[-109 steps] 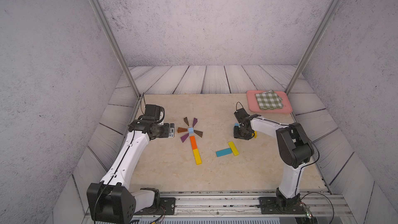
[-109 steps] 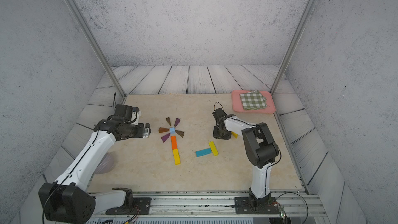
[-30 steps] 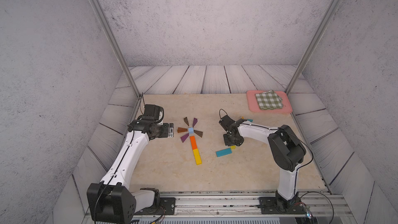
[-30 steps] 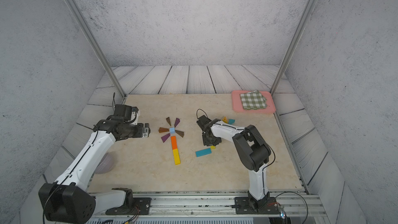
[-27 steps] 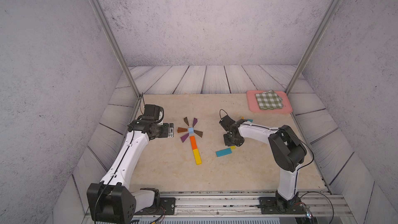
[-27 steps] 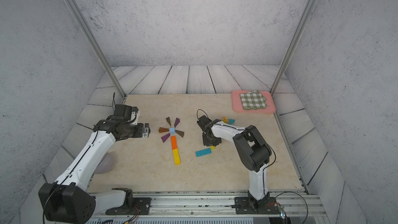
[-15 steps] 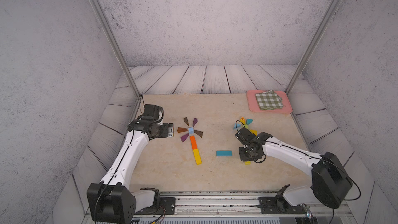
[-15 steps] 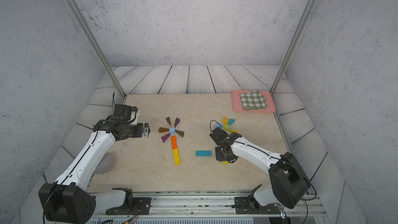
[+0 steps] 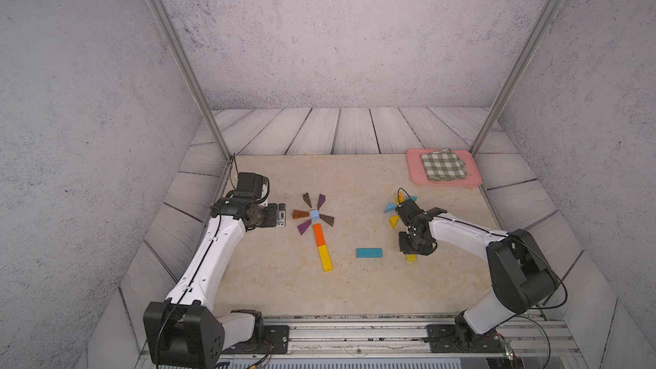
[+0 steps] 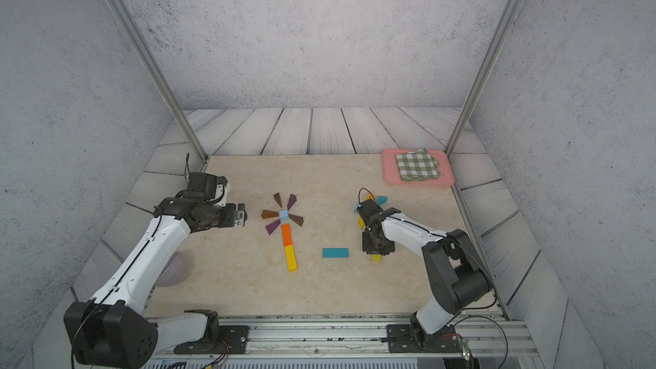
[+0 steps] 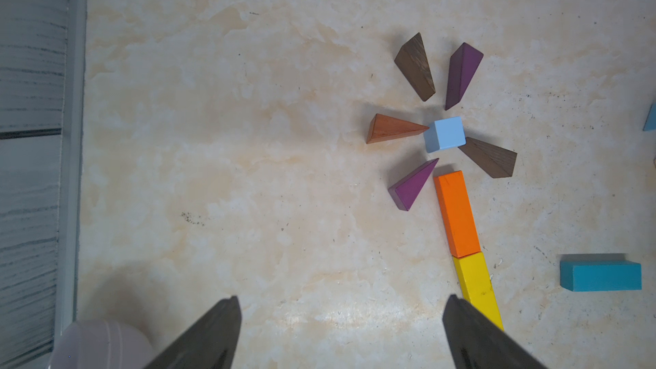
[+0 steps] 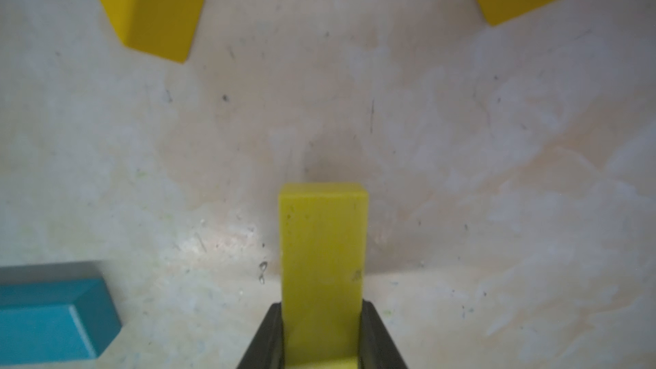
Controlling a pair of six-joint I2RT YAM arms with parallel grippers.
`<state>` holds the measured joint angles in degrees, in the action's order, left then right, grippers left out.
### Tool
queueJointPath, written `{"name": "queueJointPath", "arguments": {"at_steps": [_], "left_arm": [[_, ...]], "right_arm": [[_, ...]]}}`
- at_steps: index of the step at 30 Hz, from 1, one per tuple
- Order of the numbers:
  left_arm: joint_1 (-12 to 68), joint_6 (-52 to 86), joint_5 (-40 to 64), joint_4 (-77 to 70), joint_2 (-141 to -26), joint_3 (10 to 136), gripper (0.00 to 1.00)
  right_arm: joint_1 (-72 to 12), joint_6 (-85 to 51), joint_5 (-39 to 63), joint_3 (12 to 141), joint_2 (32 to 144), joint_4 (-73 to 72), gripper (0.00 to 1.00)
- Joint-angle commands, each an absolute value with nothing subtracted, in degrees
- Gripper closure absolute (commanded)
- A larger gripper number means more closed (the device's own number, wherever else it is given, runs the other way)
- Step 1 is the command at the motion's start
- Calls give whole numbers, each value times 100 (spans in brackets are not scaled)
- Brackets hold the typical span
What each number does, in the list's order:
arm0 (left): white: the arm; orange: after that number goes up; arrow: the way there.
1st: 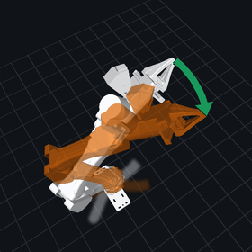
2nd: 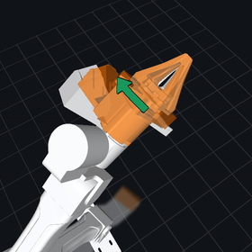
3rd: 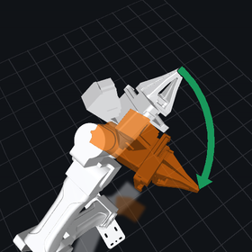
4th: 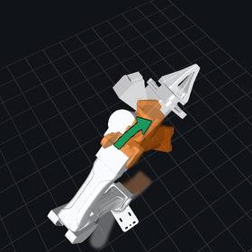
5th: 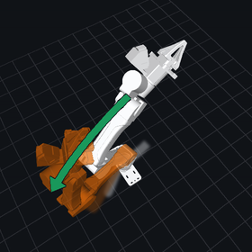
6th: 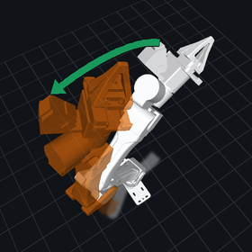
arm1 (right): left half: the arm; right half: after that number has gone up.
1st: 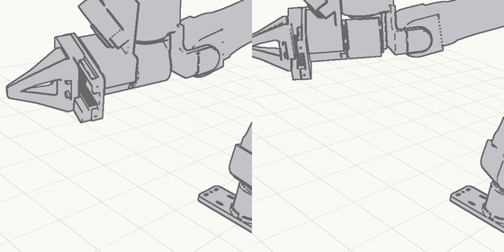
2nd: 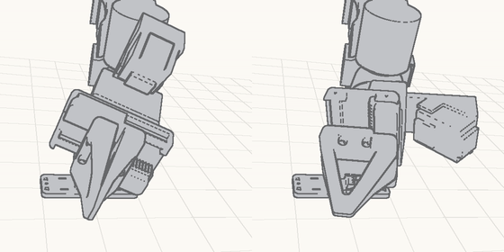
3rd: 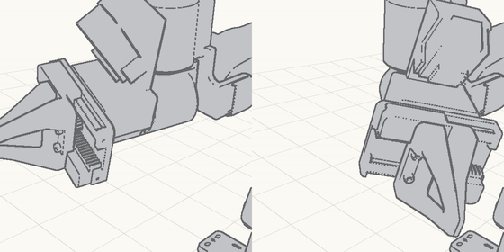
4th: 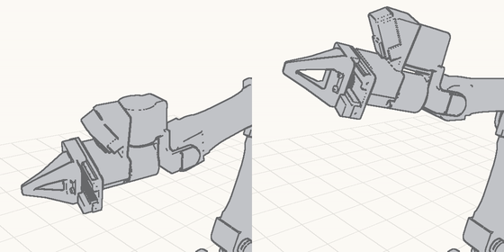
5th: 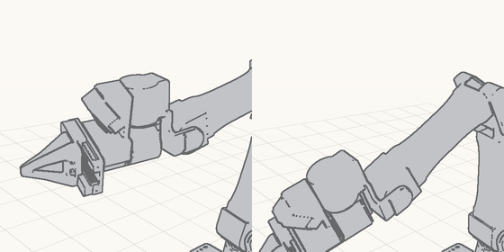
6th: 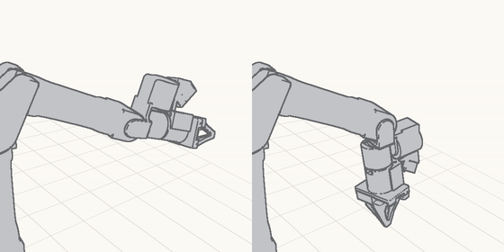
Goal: Assemble a small pinwheel with building blocks
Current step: Assemble the building block at the center of the board.
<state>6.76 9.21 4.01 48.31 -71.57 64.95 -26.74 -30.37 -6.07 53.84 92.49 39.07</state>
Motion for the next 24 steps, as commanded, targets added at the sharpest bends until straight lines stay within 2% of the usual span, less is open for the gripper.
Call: {"name": "queueJointPath", "arguments": {"at_steps": [1, 12, 19, 22, 24], "left_arm": [[611, 871, 337, 4922, -7119, 6444, 4], [592, 870, 299, 4916, -7138, 6434, 4], [591, 869, 299, 4922, -7182, 6435, 4], [588, 862, 299, 4922, -7188, 6437, 4], [581, 862, 304, 4921, -7194, 6441, 4]], "right_arm": [[-2597, -2865, -780, 5570, 9576, 3670, 90], [-2274, -2465, -394, 5798, 10086, 3236, 86], [-2203, -2466, -543, 5992, 10282, 3265, 84], [-2204, -2504, -499, 5977, 10280, 3215, 74], [-2201, -2525, -577, 5977, 10292, 3224, 72]]}}
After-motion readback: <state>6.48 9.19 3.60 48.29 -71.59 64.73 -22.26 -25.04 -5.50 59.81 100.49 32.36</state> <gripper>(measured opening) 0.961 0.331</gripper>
